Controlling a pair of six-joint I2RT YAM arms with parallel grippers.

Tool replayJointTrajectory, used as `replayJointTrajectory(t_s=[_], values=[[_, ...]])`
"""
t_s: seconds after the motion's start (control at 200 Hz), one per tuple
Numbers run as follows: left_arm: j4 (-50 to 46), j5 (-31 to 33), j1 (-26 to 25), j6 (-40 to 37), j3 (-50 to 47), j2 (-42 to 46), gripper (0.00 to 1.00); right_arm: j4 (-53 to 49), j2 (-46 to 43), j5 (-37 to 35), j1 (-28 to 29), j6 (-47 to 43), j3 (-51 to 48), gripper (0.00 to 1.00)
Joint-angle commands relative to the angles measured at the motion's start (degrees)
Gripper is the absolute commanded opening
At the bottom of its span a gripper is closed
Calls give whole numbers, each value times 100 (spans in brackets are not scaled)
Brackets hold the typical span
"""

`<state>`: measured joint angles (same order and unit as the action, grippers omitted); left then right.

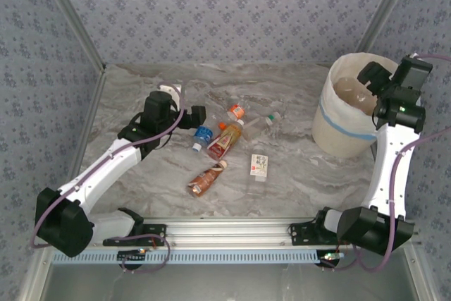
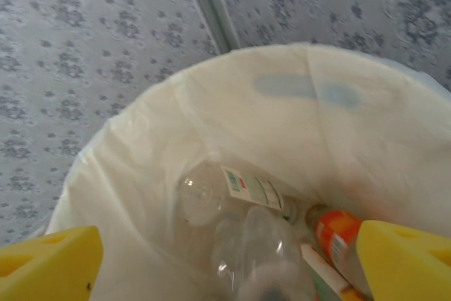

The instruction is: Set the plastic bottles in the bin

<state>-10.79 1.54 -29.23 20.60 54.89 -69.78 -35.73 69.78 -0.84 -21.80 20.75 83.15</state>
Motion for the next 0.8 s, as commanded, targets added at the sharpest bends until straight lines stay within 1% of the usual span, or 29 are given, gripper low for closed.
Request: replayJointTrajectory(t_s=[0.0, 0.105, 0.205, 0.285, 0.375, 0.52, 0.615, 0.795], values=[[-344, 262, 54, 112, 171, 79, 99, -189, -179, -237, -43, 208, -20, 97], [-460, 353, 64, 189, 158, 88, 99, -170, -283, -124, -43, 253, -69, 99], [-561, 416, 67, 281, 149, 74, 99, -123, -372, 304, -11, 262, -93, 100], [-624, 477, 82, 375, 155, 46, 99, -92, -453, 621, 121, 227, -132, 100], [-649, 622, 95, 491, 138, 10, 99, -136, -498, 790, 361, 160, -129, 100], [-711, 898, 171, 780, 153, -49, 99, -205, -518, 797, 950, 222, -131, 100], [-746, 997, 251, 979, 128, -71, 99, -200, -510, 743, 1553, 211, -154, 100], [-782, 1052, 398, 1265, 22, -73, 100, -433, -431, 271, 2715, 282, -231, 100]])
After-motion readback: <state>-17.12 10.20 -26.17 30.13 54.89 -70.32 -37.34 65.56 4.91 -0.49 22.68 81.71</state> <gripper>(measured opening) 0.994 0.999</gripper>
